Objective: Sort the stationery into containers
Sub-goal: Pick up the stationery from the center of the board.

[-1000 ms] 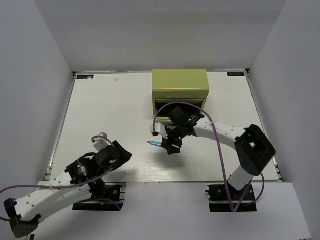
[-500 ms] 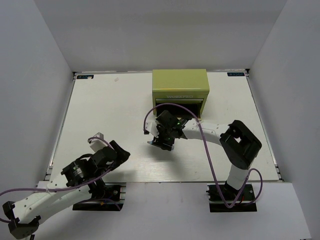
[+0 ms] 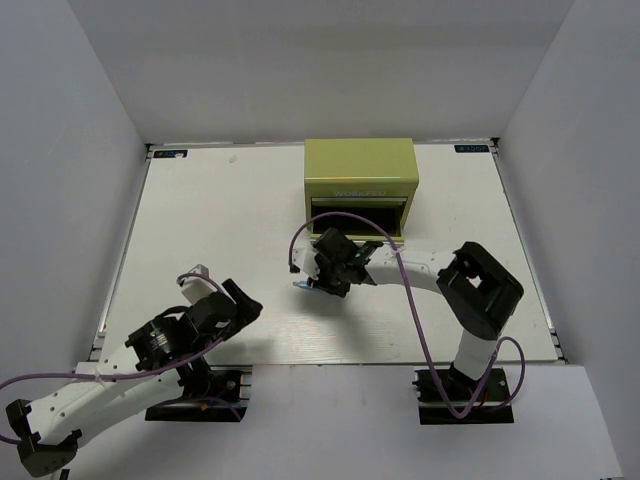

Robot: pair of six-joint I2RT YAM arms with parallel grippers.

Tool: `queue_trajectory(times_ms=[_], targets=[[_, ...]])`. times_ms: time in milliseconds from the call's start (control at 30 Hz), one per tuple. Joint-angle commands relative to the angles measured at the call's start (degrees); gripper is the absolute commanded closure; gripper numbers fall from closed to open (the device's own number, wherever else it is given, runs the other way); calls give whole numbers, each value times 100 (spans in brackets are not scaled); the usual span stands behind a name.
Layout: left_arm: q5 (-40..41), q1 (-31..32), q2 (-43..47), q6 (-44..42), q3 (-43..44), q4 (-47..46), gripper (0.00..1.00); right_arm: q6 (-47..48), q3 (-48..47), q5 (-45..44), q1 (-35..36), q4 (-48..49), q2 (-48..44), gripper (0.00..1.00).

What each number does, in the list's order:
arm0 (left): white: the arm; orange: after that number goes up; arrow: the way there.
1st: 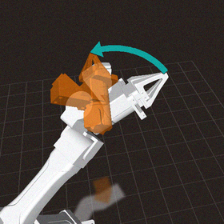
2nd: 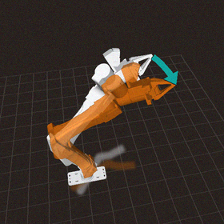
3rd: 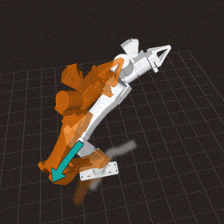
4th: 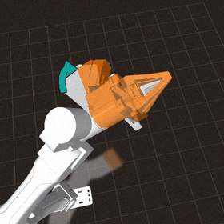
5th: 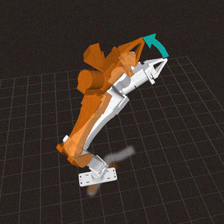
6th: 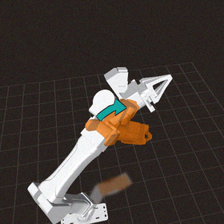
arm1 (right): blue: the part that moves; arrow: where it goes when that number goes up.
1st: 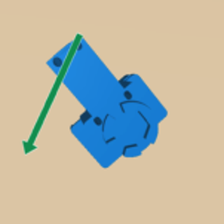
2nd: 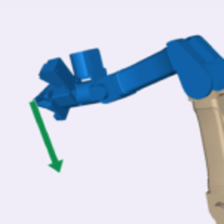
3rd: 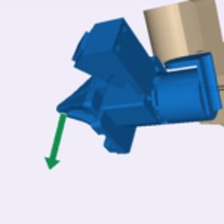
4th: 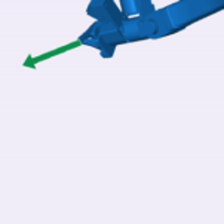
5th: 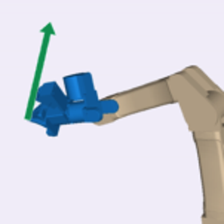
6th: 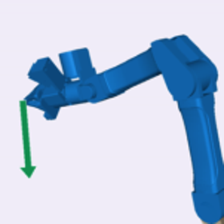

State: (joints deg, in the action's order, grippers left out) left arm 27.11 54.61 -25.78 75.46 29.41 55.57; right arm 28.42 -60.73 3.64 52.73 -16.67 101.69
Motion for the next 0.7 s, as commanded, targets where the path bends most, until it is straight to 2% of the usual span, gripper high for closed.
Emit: queue_trajectory(times_ms=[0,133,267,367,500,667], targets=[[128,6,29,48,74,-29,8,-30,254,-118,44,50,9,71],[128,6,29,48,127,-29,6,93,202,93,27,-300,-315,93],[128,6,29,48,127,-82,6,339,-314,576,-17,-960,-913,100],[128,6,29,48,127,-205,6,593,-711,647,-96,-1365,-1273,100],[128,6,-85,48,127,-406,6,1024,-1072,306,-316,-1585,-1547,100],[128,6,-147,-58,74,-565,6,1736,-1002,-284,-798,-1183,-1687,100]])
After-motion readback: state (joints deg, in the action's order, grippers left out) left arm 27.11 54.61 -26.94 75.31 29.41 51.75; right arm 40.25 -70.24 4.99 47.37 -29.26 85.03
